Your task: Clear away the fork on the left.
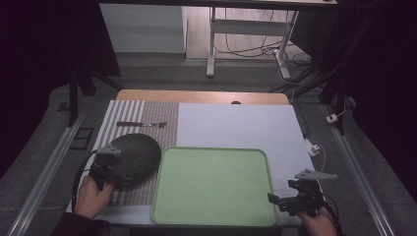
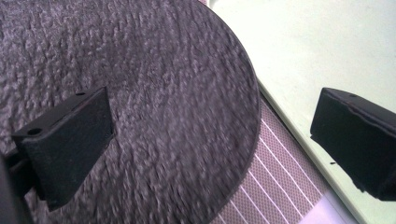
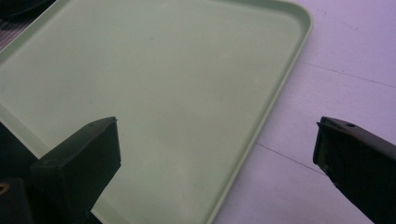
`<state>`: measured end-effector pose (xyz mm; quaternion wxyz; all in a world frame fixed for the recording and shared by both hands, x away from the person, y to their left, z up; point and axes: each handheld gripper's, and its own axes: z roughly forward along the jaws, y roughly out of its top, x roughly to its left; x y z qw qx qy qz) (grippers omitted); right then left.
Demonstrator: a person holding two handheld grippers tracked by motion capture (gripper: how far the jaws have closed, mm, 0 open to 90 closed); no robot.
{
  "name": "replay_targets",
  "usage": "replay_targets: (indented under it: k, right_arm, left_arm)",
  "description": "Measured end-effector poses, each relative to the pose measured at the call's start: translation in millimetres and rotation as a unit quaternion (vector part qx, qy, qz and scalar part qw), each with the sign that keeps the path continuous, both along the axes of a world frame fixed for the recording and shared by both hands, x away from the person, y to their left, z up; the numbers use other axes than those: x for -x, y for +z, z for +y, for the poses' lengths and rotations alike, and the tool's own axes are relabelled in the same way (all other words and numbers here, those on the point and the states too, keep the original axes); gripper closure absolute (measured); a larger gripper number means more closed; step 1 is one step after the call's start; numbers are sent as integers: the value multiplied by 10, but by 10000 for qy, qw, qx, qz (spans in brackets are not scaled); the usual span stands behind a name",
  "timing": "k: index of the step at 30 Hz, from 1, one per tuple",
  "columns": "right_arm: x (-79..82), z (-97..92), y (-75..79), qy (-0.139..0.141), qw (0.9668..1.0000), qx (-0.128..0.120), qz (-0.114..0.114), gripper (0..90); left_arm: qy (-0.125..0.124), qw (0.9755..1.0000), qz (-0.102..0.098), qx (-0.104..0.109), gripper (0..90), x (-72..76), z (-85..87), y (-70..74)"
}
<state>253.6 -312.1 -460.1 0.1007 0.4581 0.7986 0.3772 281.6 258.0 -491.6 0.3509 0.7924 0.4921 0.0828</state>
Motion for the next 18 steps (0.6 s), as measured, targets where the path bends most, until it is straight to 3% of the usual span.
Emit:
replay_targets:
  k: [9,18]
  right_arm:
    - [-1,-1,-1,1,10000,4,1,8]
    - [-1,-2,0,-4,10000,6,4,8]
  left_arm:
    - [112,9998,53,-125,0,-247,15,-31]
    - [270,9992,-27,-289,0,-517,51,-64]
